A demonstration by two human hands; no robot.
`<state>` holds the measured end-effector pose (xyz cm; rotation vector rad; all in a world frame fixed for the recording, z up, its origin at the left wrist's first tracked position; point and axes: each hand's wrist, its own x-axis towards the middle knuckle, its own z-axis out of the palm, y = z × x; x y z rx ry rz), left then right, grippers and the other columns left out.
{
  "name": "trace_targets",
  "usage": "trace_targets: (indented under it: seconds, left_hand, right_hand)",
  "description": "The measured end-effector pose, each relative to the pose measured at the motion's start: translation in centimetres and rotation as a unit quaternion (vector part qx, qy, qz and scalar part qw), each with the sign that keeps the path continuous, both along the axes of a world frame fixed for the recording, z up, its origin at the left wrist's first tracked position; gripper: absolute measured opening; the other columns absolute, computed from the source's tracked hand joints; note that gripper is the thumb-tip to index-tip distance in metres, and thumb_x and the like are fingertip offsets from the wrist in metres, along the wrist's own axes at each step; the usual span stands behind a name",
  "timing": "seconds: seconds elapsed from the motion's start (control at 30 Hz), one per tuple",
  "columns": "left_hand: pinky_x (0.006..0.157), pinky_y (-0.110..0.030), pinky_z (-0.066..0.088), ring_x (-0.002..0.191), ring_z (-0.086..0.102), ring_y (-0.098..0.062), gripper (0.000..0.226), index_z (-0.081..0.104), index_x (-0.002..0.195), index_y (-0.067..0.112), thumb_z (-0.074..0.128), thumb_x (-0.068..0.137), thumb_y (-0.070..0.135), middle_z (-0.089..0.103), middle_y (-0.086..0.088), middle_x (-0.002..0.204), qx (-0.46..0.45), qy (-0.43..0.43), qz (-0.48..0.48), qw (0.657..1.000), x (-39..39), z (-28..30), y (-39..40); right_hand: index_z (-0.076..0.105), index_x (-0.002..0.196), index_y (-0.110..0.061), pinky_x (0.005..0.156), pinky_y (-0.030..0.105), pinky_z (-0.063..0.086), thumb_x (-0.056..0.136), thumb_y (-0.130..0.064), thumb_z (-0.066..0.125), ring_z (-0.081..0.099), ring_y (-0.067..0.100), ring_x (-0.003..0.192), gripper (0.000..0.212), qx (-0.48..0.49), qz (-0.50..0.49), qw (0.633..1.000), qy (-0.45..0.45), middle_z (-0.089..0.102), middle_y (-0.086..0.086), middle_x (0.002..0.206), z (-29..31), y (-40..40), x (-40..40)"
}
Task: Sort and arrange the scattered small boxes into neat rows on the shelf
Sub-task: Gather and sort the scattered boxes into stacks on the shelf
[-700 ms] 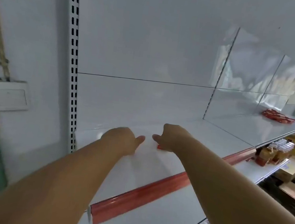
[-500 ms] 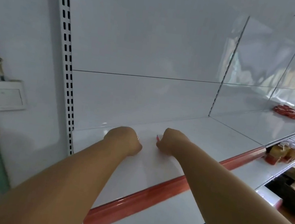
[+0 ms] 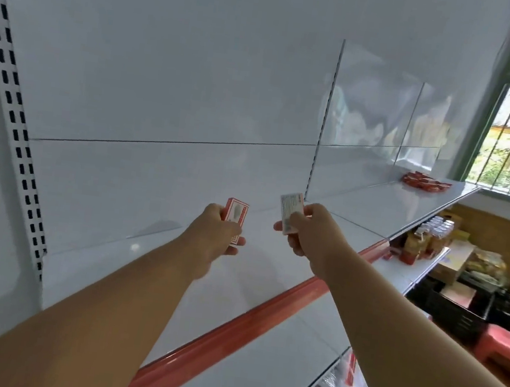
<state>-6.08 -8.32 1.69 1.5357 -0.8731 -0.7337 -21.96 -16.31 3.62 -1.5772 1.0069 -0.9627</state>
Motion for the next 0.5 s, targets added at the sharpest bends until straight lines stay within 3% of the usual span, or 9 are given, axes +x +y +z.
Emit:
trace_targets:
  seconds: [0.07,0.3,0.5]
  left_hand:
    - [0.066,-0.032,0.055,0.089,0.068,-0.023,0.038,0.046,0.132,0.011,0.053,0.095,0.005,0.058,-0.013,0.121,-0.022,0.037,-0.025,0.999,-2.7,0.9,-2.0]
    - [0.064,-0.034,0.050,0.073,0.059,-0.024,0.024,0.051,0.122,0.011,0.041,0.100,0.015,0.068,-0.019,0.096,-0.075,0.187,-0.094,0.975,-14.5,3.1,-11.1]
    - [0.065,-0.037,0.054,0.074,0.063,-0.027,0.029,0.054,0.124,0.008,0.038,0.100,0.013,0.070,-0.019,0.096,-0.067,0.190,-0.137,0.970,-23.9,4.3,-21.9]
  right_hand:
    - [0.047,0.110,-0.010,0.044,0.026,0.035,0.092,-0.007,0.040,0.045,0.016,0.052,0.019,-0.004,-0.013,0.999,-0.042,0.072,0.014,0.085,1.6,-1.2,-2.6]
    - [0.059,0.103,-0.013,0.046,0.028,0.032,0.101,-0.021,0.037,0.045,0.017,0.052,0.023,0.018,-0.039,0.992,-0.116,0.066,0.013,0.075,3.2,-8.5,-13.7]
    - [0.058,0.103,-0.018,0.048,0.027,0.038,0.104,-0.027,0.036,0.049,0.017,0.055,0.024,0.007,-0.062,0.993,-0.103,0.068,0.012,0.081,4.8,-17.4,-23.7]
